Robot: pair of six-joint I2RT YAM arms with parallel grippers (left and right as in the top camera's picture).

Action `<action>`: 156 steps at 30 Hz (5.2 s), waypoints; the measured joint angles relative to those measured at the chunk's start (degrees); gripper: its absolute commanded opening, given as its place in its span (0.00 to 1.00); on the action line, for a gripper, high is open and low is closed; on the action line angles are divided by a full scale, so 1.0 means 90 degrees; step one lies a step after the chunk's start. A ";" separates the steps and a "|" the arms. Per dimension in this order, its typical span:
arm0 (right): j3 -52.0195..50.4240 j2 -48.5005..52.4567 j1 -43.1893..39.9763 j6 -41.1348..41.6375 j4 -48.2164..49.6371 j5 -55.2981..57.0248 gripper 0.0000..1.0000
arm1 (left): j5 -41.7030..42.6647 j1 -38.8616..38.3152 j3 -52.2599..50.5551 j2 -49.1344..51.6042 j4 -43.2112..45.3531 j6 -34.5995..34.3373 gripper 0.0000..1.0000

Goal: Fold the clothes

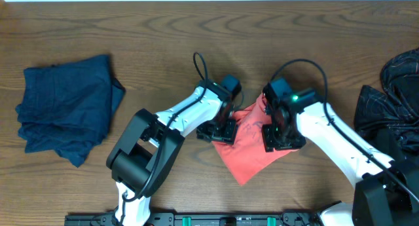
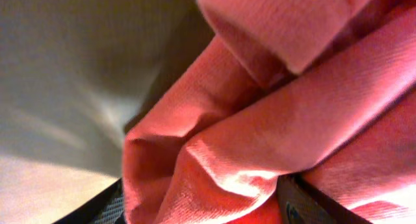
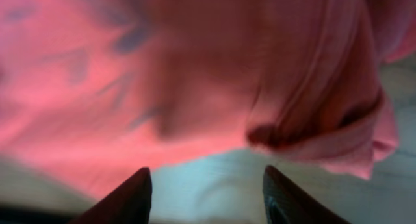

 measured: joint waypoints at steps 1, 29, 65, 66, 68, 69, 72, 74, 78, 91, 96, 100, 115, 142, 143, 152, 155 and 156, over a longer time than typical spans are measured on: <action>-0.0172 0.0000 -0.0002 0.0078 0.0197 0.0107 0.56 | 0.0002 -0.0032 0.0000 0.0010 -0.0170 -0.0073 0.67; 0.0423 0.0010 -0.1287 -0.0134 0.2965 0.2778 0.60 | -0.0226 0.0061 -0.0017 -0.0306 -0.0704 -0.1018 0.69; 0.0461 -0.1037 -0.1309 0.0165 0.0889 0.2514 0.69 | 0.1865 0.0070 0.0204 0.0437 0.3327 0.0998 0.06; 0.0461 -0.1052 -0.1309 0.0165 0.0867 0.2509 0.70 | 0.1887 0.0056 0.0204 0.0435 0.3339 0.1030 0.06; 0.0461 -0.1081 -0.1309 0.0170 0.0823 0.2501 0.70 | 0.1955 0.0102 0.0204 0.0418 0.3334 0.1069 0.06; 0.0461 -0.1100 -0.1309 0.0180 0.0806 0.2501 0.70 | 0.1982 0.0155 0.0204 0.0396 0.3330 0.1071 0.06; 0.0461 -0.1132 -0.1309 0.0187 0.0763 0.2494 0.70 | 0.1999 0.0478 0.0192 0.0199 0.3293 0.1073 0.06; 0.0461 -0.1141 -0.1309 0.0187 0.0729 0.2482 0.70 | 0.1996 0.0882 0.0187 -0.0126 0.3215 0.1073 0.06; 0.0461 -0.1144 -0.1309 0.0187 0.0687 0.2475 0.70 | 0.1943 0.2098 0.0185 -0.1209 0.3055 0.1073 0.06; 0.0461 -0.1144 -0.1309 0.0187 0.0571 0.2475 0.70 | 0.1195 0.6241 0.0187 -0.2693 0.2890 0.1073 0.07; 0.0461 -0.1144 -0.1309 0.0187 0.0546 0.2475 0.70 | 0.0988 0.7436 0.0185 -0.2684 0.2890 0.1073 0.07; 0.0461 -0.1144 -0.1309 0.0189 0.0544 0.2475 0.70 | 0.0906 0.8102 0.0185 -0.2684 0.2878 0.1071 0.08; 0.0461 -0.1144 -0.1309 0.0187 0.0537 0.2475 0.72 | 0.0474 0.9029 0.0185 -0.2589 0.2606 0.0488 0.89; 0.0503 -0.1435 -0.1309 -0.0010 0.1838 0.1149 0.99 | -0.0352 0.3587 0.0163 -0.2591 -0.1105 0.1027 0.98; 0.0503 -0.1571 -0.1309 -0.0002 0.1736 0.1166 0.99 | -0.0474 0.3526 0.0153 -0.2616 -0.1265 0.1071 0.98; -0.0158 -0.4102 -0.1047 0.0389 0.1596 0.1690 0.99 | -0.0899 0.3184 -0.1166 -0.5761 -0.0447 0.1613 0.98; -0.0959 -0.5544 -0.0483 0.0454 0.2062 0.2161 0.99 | -0.0913 0.3104 -0.1785 -0.7626 0.0138 0.1717 0.98; -0.1132 -0.5894 -0.0374 0.0464 0.2149 0.2251 0.99 | -0.0916 0.3104 -0.1948 -0.8179 0.0299 0.1729 0.98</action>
